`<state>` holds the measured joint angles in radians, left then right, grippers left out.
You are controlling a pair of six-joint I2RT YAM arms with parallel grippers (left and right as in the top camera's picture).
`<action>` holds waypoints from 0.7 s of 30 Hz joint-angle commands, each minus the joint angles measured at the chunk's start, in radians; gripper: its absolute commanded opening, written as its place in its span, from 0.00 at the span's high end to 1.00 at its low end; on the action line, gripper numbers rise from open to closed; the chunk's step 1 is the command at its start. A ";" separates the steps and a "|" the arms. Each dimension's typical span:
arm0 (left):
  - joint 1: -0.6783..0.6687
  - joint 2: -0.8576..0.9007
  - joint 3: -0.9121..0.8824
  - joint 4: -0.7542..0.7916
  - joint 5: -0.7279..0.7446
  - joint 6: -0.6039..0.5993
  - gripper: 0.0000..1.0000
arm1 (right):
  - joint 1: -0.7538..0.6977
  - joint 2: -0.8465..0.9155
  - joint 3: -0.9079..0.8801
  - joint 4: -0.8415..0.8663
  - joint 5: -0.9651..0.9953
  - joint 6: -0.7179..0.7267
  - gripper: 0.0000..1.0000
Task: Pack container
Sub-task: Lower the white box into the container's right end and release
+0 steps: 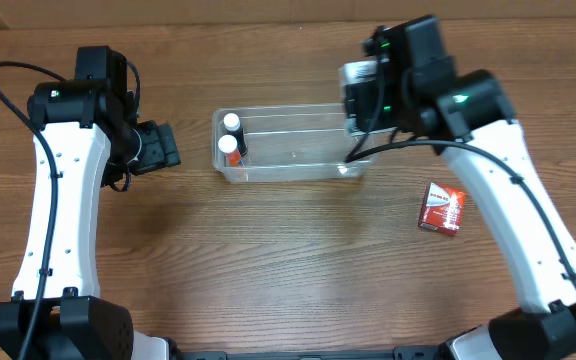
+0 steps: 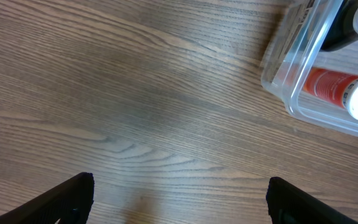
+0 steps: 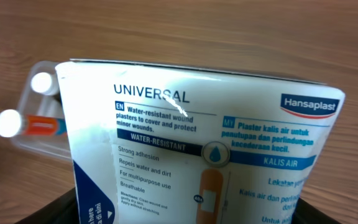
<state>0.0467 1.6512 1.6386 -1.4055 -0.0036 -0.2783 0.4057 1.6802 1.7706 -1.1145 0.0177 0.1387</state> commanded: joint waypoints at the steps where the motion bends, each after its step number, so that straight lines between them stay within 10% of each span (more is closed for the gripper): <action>1: 0.005 -0.018 -0.001 0.000 0.001 0.013 0.10 | 0.029 0.098 -0.037 0.042 0.007 0.120 0.25; 21: 0.005 -0.018 -0.001 0.009 0.000 0.013 0.10 | 0.023 0.414 -0.051 0.129 0.041 0.124 0.11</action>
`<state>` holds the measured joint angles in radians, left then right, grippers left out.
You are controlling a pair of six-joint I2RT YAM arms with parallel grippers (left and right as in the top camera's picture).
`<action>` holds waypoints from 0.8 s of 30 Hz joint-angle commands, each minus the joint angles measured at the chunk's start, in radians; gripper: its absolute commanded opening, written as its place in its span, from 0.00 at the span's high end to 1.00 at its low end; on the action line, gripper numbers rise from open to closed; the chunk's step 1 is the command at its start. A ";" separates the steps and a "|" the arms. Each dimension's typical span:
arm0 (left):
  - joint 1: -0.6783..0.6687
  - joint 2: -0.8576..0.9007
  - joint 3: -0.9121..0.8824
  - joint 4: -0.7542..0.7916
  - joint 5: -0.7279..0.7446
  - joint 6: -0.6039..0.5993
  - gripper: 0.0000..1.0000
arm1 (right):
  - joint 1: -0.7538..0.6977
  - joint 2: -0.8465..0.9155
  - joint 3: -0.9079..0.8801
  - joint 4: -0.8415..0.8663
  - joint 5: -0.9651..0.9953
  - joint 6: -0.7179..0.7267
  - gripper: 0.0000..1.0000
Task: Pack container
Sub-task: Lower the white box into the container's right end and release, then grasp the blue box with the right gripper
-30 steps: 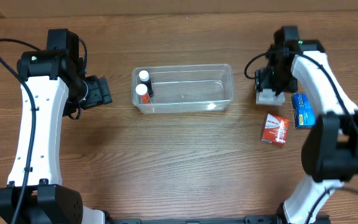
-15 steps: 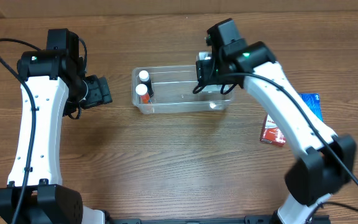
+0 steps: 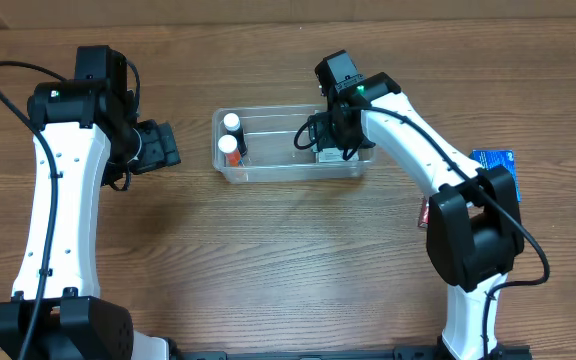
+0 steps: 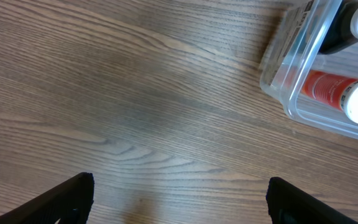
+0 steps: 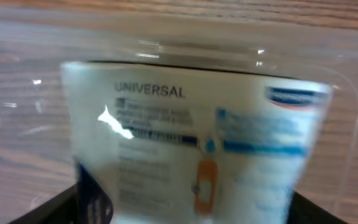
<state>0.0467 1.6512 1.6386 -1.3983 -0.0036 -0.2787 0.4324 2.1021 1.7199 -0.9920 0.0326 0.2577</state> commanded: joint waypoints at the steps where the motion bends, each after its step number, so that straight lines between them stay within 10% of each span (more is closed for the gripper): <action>1: 0.005 -0.018 -0.001 0.002 0.000 0.013 0.10 | -0.003 -0.008 0.000 0.007 0.029 0.004 0.04; 12: 0.005 -0.018 -0.001 0.013 -0.003 0.020 0.10 | -0.056 -0.283 0.158 -0.142 0.251 0.002 0.00; 24: 0.005 -0.018 -0.001 0.027 -0.006 0.032 0.10 | -0.726 -0.330 0.049 -0.334 -0.046 -0.423 0.00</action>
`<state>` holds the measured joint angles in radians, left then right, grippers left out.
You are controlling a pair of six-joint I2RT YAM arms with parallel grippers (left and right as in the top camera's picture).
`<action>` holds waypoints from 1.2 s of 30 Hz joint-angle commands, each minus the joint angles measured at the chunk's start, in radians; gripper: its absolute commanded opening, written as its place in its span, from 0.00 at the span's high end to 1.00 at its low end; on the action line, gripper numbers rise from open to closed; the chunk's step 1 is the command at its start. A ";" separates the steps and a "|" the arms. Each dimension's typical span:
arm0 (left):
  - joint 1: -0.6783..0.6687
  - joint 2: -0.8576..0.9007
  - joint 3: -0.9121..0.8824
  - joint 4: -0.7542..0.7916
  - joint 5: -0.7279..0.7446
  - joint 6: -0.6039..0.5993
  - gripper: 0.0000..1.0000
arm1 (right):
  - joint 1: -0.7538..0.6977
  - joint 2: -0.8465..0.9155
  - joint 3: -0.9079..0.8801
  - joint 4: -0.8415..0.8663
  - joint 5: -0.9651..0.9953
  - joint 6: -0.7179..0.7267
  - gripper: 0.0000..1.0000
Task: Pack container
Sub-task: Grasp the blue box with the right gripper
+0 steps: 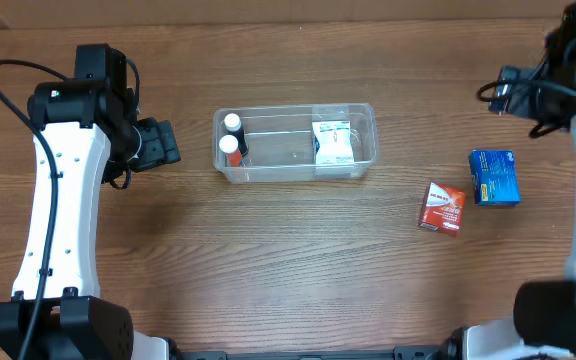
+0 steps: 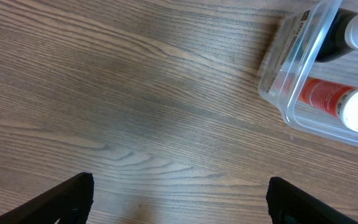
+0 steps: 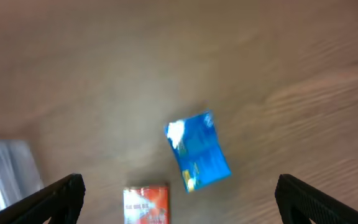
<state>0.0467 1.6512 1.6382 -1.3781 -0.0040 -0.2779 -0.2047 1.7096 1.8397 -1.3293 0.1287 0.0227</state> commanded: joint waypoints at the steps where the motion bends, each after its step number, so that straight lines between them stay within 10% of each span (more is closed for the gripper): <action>1: 0.005 -0.018 0.000 0.011 -0.006 0.031 0.10 | -0.111 0.083 -0.095 0.020 -0.143 -0.211 0.00; 36: 0.005 -0.018 0.000 0.013 -0.006 0.032 0.09 | -0.139 0.385 -0.357 0.307 -0.128 -0.415 0.00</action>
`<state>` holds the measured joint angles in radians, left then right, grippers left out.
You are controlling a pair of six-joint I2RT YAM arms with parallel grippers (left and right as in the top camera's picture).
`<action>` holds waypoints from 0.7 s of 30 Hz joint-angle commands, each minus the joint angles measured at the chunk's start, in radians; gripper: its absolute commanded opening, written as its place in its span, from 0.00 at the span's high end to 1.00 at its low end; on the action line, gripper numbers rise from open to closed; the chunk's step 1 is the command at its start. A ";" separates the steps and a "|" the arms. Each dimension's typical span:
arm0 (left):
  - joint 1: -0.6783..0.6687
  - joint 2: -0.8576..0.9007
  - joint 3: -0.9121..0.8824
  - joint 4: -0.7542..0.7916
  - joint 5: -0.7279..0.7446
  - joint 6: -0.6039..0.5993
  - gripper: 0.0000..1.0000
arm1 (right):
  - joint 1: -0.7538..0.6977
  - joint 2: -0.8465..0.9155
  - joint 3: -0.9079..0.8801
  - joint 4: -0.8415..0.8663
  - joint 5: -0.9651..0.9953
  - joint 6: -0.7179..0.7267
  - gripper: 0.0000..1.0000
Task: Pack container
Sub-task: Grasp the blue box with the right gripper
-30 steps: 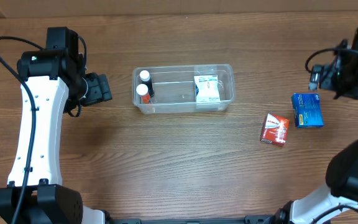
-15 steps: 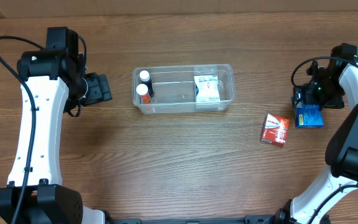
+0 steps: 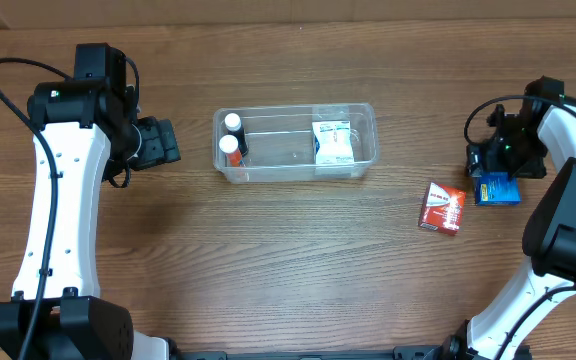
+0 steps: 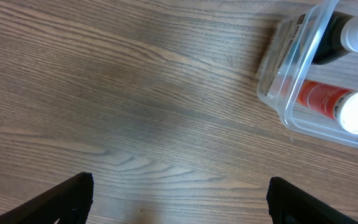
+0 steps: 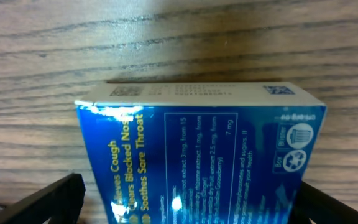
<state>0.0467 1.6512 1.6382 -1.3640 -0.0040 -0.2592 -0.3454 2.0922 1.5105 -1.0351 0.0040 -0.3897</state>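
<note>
A clear plastic container (image 3: 295, 165) lies at the table's middle back. Two white-capped bottles (image 3: 230, 134) stand in its left end, also seen in the left wrist view (image 4: 344, 106). A white plaster box (image 3: 334, 142) stands in its right part. On the table to the right lie a red box (image 3: 442, 207) and a blue medicine box (image 3: 499, 190). My right gripper (image 3: 496, 172) is down over the blue box (image 5: 197, 149), open, a finger on either side of it (image 5: 191, 208). Left of the container, my left gripper (image 4: 180, 205) hangs open and empty.
The red box lies close to the left of the blue box. The container's middle section holds nothing. Bare wooden table lies in front of the container and under the left gripper.
My right gripper was high at the far right, open, with the blue and red boxes small below it. Now it is low at the blue box, fingers flanking it. The left arm has not moved.
My right gripper first held the plaster box above the container's right end, then held it inside the container. Later the plaster box stood in the container and the gripper was empty at the far right. Now it straddles the blue box.
</note>
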 commanded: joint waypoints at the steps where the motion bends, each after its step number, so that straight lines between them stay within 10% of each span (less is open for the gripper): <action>1: 0.005 -0.018 0.000 -0.004 -0.006 0.013 0.09 | 0.002 0.003 -0.037 0.021 -0.008 -0.001 0.02; 14: 0.005 -0.018 0.000 -0.009 -0.006 0.020 0.09 | 0.002 0.003 -0.056 0.040 -0.029 0.003 0.34; 21: 0.005 -0.018 0.000 -0.008 -0.006 0.020 0.09 | 0.018 -0.025 0.065 -0.033 -0.030 0.121 0.36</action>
<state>0.0467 1.6512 1.6382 -1.3712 -0.0040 -0.2554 -0.3443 2.0872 1.4879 -1.0451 -0.0120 -0.3313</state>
